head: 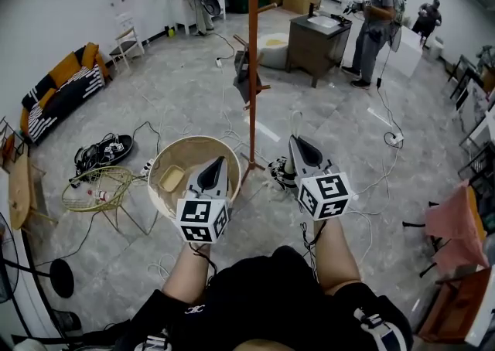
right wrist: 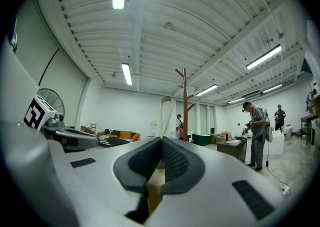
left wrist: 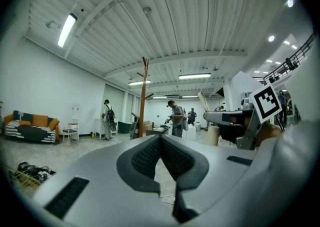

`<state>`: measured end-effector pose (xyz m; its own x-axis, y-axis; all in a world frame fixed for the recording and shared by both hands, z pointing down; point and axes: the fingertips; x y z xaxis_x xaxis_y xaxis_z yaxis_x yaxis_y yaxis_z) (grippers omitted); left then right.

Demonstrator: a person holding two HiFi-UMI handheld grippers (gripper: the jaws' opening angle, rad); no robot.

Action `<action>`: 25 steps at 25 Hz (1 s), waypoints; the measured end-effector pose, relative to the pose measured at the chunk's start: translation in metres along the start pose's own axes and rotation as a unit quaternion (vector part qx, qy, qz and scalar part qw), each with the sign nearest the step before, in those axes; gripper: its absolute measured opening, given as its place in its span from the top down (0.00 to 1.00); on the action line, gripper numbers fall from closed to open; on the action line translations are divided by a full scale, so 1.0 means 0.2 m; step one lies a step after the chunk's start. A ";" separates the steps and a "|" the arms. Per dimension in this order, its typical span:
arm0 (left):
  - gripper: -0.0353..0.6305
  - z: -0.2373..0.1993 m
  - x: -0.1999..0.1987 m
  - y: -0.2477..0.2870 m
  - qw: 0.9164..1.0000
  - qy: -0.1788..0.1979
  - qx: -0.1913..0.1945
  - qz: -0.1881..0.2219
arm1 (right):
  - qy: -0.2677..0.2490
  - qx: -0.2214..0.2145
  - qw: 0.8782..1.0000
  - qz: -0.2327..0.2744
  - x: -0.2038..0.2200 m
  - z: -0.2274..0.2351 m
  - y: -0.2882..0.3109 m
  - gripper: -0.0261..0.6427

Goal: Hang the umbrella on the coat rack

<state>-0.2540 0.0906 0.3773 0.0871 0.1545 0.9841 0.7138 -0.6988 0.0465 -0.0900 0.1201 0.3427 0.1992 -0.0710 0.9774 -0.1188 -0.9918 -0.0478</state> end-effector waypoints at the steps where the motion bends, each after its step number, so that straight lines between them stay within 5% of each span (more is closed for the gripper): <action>1: 0.92 -0.03 0.00 0.02 1.000 0.002 -0.001 -0.001 | -0.004 0.002 1.000 -0.003 0.02 0.00 0.03 0.94; 12: 0.92 -0.13 0.07 0.78 1.000 0.009 -0.018 -0.004 | 0.000 -0.036 0.999 -0.008 0.33 0.42 0.56 0.94; 25: 0.92 -0.18 -0.01 1.94 0.996 -0.010 -0.087 -0.023 | -0.012 -0.170 0.985 -0.015 0.68 1.12 1.36 0.94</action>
<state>-0.0028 -0.2061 0.3994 0.0729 0.2013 0.9768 0.5855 -0.8015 0.1215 0.1223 -0.1833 0.4163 0.2294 -0.0489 0.9721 -0.4313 -0.9004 0.0565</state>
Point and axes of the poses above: the fingertips, and each gripper's own axes: y forward along the fingers, z to its right, x out of its underside, and after that the axes turned 9 degrees about -y, right-handed
